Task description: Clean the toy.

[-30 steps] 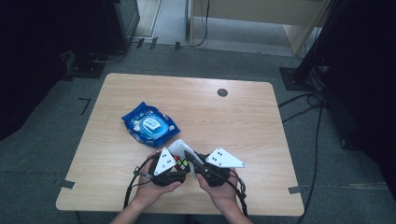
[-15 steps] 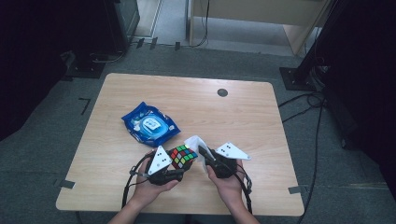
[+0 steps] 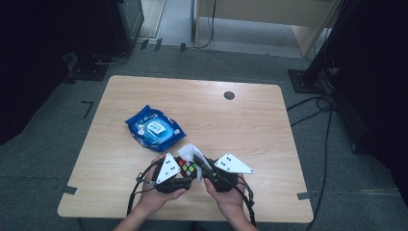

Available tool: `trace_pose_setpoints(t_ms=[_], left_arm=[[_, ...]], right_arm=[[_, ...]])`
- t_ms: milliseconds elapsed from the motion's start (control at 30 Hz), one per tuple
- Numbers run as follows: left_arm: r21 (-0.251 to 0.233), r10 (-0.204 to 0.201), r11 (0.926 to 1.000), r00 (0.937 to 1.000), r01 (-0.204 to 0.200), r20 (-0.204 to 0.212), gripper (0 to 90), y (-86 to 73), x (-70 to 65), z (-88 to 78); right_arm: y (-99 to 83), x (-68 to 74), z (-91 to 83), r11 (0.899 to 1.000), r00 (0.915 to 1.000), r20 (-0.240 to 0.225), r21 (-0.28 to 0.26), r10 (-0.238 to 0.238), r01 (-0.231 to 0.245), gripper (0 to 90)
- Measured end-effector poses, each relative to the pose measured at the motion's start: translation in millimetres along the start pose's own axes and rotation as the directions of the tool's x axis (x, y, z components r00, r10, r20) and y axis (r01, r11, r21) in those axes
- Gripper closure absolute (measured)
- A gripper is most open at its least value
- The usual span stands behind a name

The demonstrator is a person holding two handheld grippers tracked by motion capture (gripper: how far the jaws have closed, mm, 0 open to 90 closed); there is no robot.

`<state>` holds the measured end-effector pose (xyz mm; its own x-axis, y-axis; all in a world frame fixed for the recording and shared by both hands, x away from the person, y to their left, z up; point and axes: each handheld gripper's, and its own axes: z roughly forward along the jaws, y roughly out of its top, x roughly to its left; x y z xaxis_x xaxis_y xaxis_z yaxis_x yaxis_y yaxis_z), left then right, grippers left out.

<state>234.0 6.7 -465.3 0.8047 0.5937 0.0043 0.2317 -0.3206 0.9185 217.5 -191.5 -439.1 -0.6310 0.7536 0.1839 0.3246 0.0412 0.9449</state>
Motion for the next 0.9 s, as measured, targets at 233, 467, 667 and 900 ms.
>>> trace_pose_setpoints(t_ms=[233, 467, 667, 900], left_arm=[[-0.017, -0.007, 0.9998, 1.0000, 0.007, 0.000, 34.3, 1.0, 3.2, -2.7], [-0.016, -0.017, 0.9997, 0.9997, 0.017, -0.018, 34.3, 0.4, 9.9, -4.9], [-0.005, -0.030, 0.9995, 0.9992, 0.030, -0.026, 34.3, -3.2, 14.5, -2.1], [0.007, -0.048, 0.9988, 0.9983, 0.049, -0.032, 34.3, -7.4, 19.8, 1.3]], right_arm=[[-11.6, -26.7, 6.8, 0.997, 0.9924, 0.123, 0.074, -0.009, 0.000, 84.1], [-24.6, -63.1, 9.6, 0.989, 0.9688, 0.246, 0.131, 0.028, -0.062, 84.3], [-29.0, -90.9, 4.2, 0.986, 0.9430, 0.329, 0.136, 0.052, -0.102, 83.5], [-29.7, -99.9, 5.8, 0.981, 0.9284, 0.369, 0.164, 0.040, -0.107, 52.6]])
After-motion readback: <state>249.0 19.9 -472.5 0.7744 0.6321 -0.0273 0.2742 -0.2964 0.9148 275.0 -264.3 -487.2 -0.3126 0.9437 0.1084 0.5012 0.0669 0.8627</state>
